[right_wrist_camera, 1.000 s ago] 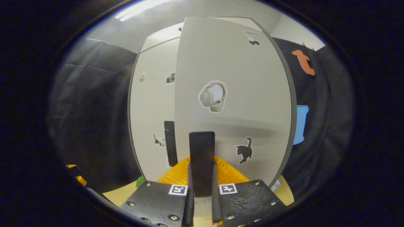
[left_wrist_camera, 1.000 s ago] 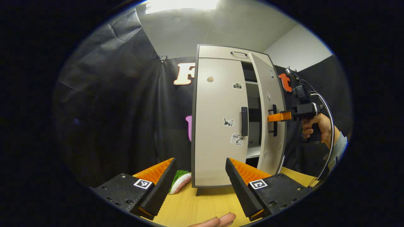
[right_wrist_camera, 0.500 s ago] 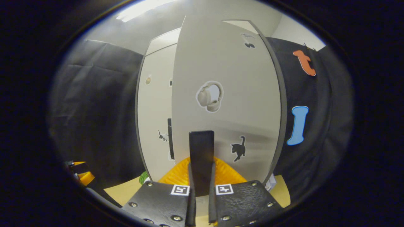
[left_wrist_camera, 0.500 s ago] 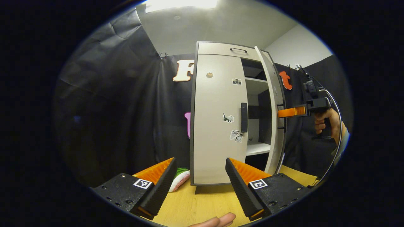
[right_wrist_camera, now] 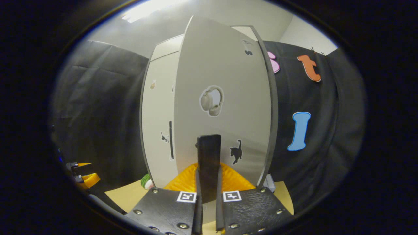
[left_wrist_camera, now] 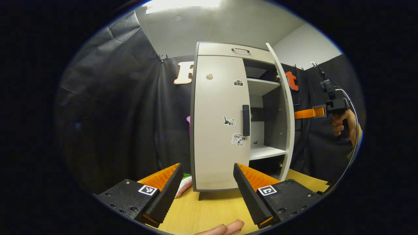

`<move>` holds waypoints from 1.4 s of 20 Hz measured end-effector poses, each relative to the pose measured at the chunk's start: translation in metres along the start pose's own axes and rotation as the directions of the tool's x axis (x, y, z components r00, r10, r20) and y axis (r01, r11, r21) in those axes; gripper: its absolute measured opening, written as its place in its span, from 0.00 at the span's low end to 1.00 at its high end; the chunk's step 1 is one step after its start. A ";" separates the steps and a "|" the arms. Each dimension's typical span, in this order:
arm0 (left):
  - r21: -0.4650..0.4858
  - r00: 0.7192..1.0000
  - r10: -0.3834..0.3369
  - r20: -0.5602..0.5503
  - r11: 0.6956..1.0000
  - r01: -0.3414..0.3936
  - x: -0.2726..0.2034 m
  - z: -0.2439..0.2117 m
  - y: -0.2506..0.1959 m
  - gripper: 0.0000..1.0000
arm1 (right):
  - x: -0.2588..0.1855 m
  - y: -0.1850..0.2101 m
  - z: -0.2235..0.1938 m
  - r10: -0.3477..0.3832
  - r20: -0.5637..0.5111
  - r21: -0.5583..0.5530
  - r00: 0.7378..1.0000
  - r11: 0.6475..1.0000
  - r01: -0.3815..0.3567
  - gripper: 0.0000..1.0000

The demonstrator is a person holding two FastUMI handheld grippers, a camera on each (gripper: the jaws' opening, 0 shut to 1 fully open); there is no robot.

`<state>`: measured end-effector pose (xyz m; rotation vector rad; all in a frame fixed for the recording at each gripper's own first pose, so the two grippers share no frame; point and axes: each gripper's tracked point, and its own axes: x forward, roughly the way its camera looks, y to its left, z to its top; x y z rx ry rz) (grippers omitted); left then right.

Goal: Open the right door of the double-door shoe cabinet with the right hand, and open the left door with the left hand.

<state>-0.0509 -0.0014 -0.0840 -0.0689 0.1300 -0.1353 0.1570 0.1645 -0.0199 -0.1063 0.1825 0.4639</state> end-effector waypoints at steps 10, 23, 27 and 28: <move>0.000 0.999 -0.032 -0.011 0.999 0.032 0.005 -0.005 -0.033 0.96 | -0.023 -0.025 0.002 -0.010 0.041 0.059 0.999 0.998 0.008 0.15; 0.034 0.997 -0.069 -0.037 0.997 0.070 0.024 -0.011 -0.078 0.96 | -0.028 -0.101 0.006 -0.216 0.113 0.085 0.970 0.975 0.207 0.01; 0.051 0.997 -0.063 -0.032 0.997 0.065 0.026 -0.005 -0.085 0.96 | -0.029 -0.086 0.007 -0.109 0.131 0.208 0.985 0.975 0.080 0.01; 0.053 0.998 -0.061 -0.031 0.997 0.062 0.026 -0.004 -0.088 0.96 | -0.029 -0.087 0.006 -0.108 0.132 0.185 0.985 0.979 0.083 0.01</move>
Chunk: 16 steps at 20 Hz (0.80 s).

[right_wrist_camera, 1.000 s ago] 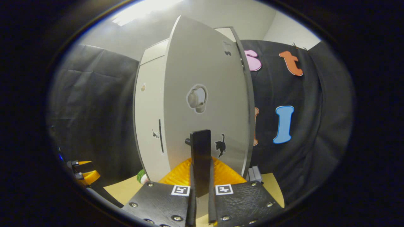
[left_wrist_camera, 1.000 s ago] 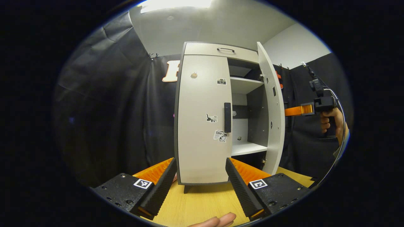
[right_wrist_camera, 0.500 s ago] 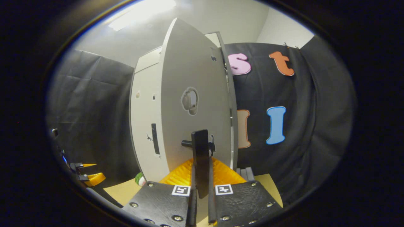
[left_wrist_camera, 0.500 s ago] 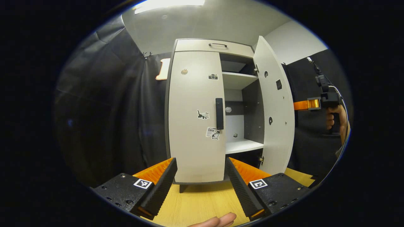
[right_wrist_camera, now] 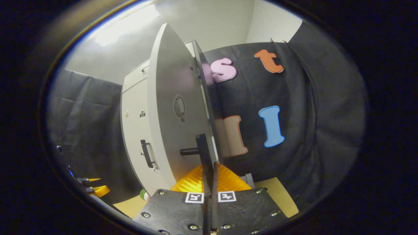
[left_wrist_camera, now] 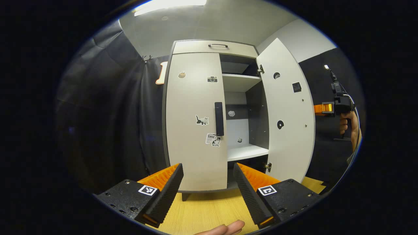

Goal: Open the right door of the double-door shoe cabinet with the right hand, and open the left door with the left hand.

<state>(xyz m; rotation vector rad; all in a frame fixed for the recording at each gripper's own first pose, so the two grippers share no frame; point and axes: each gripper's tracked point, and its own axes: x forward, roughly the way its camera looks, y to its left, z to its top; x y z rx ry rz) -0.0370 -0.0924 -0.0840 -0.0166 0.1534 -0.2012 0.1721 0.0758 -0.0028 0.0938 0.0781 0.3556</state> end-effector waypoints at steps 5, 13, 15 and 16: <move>-0.003 1.000 -0.008 -0.001 1.000 0.008 0.004 0.002 -0.009 0.96 | -0.001 -0.012 0.002 -0.030 0.019 -0.064 0.999 0.997 0.031 0.01; -0.028 0.999 0.034 0.040 0.999 -0.033 0.048 0.026 -0.002 0.96 | -0.040 -0.029 -0.015 -0.068 0.031 -0.068 0.997 0.995 0.070 0.40; -0.063 0.998 0.046 0.042 0.997 -0.043 0.065 0.033 0.001 0.96 | -0.058 -0.036 -0.016 -0.107 0.056 -0.124 0.993 0.986 0.113 0.80; -0.078 0.998 0.042 0.037 0.996 -0.039 0.074 0.035 0.001 0.96 | -0.067 -0.038 -0.017 -0.130 0.071 -0.134 0.989 0.981 0.139 1.00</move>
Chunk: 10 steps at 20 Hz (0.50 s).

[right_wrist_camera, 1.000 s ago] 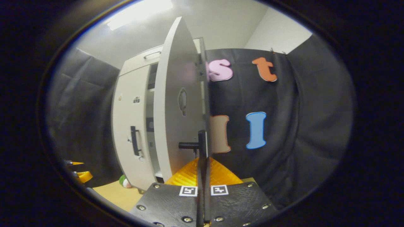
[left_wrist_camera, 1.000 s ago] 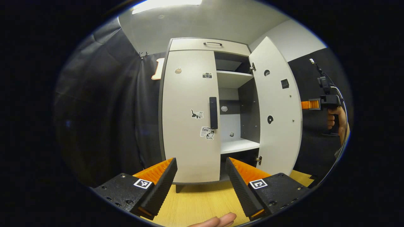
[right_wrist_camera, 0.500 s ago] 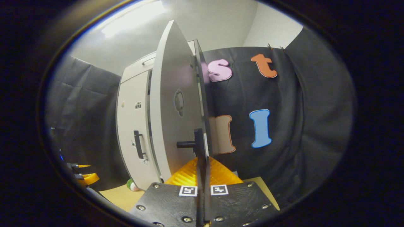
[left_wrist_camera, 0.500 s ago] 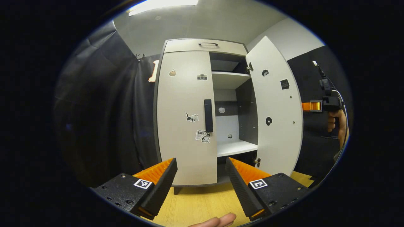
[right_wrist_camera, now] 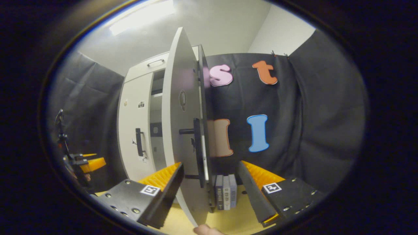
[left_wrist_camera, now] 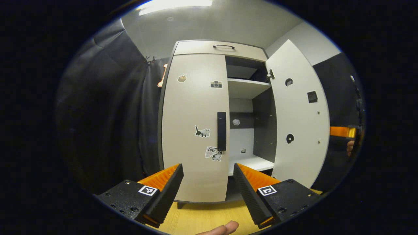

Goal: Open the right door of the double-door shoe cabinet with the right hand, and open the left door with the left hand.

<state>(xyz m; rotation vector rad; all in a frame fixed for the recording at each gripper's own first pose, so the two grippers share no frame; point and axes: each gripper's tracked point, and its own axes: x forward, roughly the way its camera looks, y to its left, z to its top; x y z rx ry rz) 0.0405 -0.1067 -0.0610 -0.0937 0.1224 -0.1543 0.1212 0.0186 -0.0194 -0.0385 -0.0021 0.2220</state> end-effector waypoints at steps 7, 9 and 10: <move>0.010 1.000 -0.018 -0.009 1.000 0.018 0.081 0.008 -0.017 0.96 | -0.048 0.033 -0.008 -0.021 0.027 0.039 0.999 0.999 0.020 1.00; 0.006 0.999 -0.029 -0.013 1.000 0.029 0.104 0.011 -0.022 0.96 | -0.060 0.051 -0.008 0.000 0.046 0.041 0.999 0.999 -0.002 0.97; 0.002 0.999 -0.038 -0.006 0.999 0.038 0.114 0.014 -0.024 0.96 | -0.069 0.060 -0.009 0.016 0.058 0.033 0.998 0.999 -0.018 1.00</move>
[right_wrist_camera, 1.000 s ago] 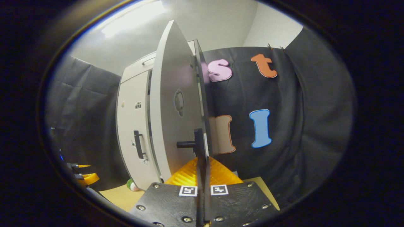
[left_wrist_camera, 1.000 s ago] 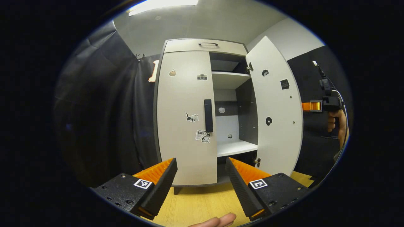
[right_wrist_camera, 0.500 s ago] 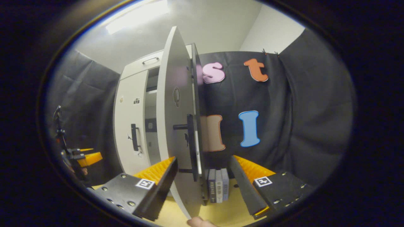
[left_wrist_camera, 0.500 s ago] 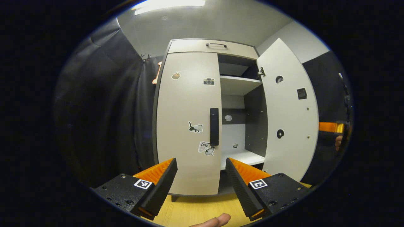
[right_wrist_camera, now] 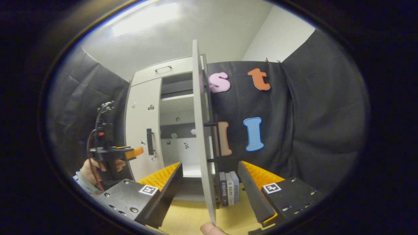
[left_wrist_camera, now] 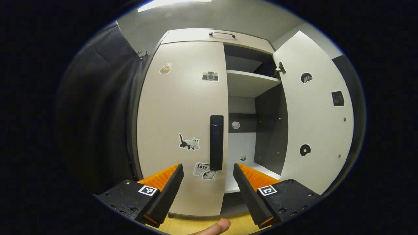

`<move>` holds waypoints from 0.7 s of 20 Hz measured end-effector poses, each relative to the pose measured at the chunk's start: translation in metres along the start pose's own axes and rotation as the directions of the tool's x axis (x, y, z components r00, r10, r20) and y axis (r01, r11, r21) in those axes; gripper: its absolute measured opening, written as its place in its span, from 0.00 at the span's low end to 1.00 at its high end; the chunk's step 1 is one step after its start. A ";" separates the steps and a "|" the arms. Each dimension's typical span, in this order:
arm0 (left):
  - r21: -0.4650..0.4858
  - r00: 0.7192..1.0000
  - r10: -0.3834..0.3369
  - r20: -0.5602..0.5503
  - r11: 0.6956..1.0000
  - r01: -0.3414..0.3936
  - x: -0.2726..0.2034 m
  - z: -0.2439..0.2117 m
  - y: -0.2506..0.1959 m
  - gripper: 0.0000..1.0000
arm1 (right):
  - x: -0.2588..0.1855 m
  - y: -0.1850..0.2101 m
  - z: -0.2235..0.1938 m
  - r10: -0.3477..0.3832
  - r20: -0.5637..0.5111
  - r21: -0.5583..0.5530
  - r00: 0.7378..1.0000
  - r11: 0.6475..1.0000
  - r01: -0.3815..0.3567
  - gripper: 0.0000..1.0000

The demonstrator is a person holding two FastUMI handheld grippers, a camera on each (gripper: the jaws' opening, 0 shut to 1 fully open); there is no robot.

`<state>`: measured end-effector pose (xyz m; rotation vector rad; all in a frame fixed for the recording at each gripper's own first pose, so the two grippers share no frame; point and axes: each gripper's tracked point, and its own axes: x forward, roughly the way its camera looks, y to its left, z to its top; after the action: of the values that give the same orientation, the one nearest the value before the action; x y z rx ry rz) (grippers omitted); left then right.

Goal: Open the right door of the double-door shoe cabinet with the right hand, and open the left door with the left hand.

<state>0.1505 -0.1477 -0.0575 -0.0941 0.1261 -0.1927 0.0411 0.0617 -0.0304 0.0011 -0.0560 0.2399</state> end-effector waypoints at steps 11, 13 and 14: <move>0.103 0.997 0.080 -0.024 0.992 -0.077 0.076 0.015 0.006 0.96 | -0.043 0.038 -0.034 0.016 0.007 0.089 1.000 0.996 -0.016 1.00; 0.078 0.994 0.101 -0.033 0.992 -0.098 0.086 0.015 0.011 0.97 | -0.047 0.041 -0.039 0.008 0.005 0.113 1.000 0.994 -0.008 1.00; 0.067 0.993 0.113 -0.038 0.992 -0.111 0.091 0.014 0.016 0.97 | -0.049 0.043 -0.041 0.009 0.003 0.126 1.000 0.992 -0.009 1.00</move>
<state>0.2439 -0.1488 -0.0560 -0.0184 0.1659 -0.0867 -0.0147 0.0918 -0.0747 0.1265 -0.0436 0.2522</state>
